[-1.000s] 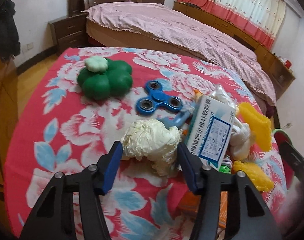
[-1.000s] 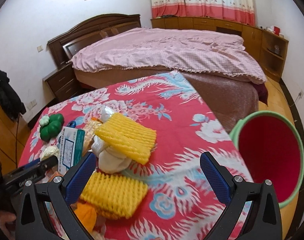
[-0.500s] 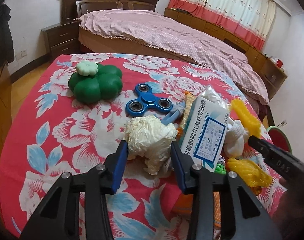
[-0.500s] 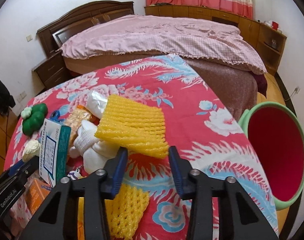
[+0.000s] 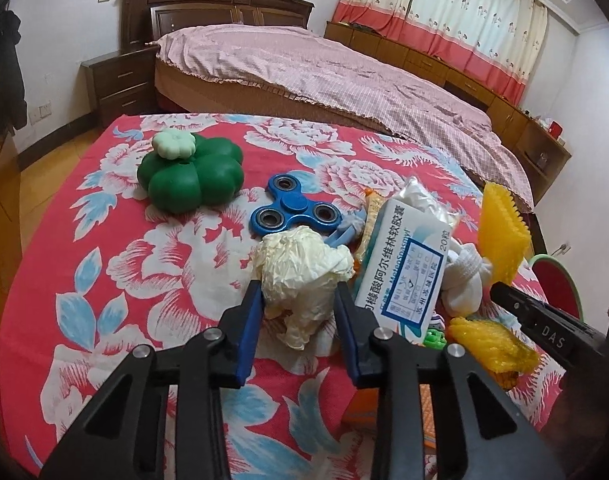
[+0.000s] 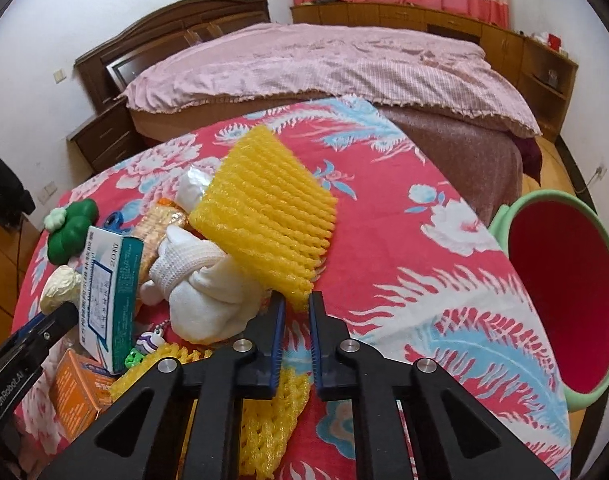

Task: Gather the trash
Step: 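Lift and carry the foam net and paper over the red bin with both tools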

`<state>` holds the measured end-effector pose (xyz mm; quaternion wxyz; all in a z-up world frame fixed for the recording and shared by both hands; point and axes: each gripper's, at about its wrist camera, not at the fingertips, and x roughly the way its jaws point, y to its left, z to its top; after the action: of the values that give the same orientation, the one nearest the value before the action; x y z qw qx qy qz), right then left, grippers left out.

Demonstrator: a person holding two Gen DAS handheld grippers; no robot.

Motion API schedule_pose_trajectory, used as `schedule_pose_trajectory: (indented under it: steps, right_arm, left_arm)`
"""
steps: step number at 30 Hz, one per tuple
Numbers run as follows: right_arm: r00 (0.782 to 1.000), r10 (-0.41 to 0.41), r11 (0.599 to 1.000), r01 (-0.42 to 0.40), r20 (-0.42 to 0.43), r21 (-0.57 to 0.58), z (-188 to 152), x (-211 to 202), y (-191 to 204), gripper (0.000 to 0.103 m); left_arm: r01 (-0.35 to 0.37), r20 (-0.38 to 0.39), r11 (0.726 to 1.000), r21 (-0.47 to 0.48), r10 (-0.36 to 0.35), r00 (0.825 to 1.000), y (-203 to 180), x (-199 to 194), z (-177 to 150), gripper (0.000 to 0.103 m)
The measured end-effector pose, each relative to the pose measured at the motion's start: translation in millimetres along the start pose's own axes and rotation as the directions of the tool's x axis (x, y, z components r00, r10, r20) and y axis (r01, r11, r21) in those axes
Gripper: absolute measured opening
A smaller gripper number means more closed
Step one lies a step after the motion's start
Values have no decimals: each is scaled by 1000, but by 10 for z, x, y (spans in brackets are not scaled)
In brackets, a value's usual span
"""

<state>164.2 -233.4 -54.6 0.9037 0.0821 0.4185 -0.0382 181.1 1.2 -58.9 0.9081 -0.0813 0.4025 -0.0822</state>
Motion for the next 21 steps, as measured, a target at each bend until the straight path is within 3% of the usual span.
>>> schedule_pose_trajectory:
  steps: [21]
  right_arm:
    - [983,130,991,-134,128,22,-164,-799,-61,10]
  left_arm:
    - [39,107,999,3,-39,994,-175,-679,25,35]
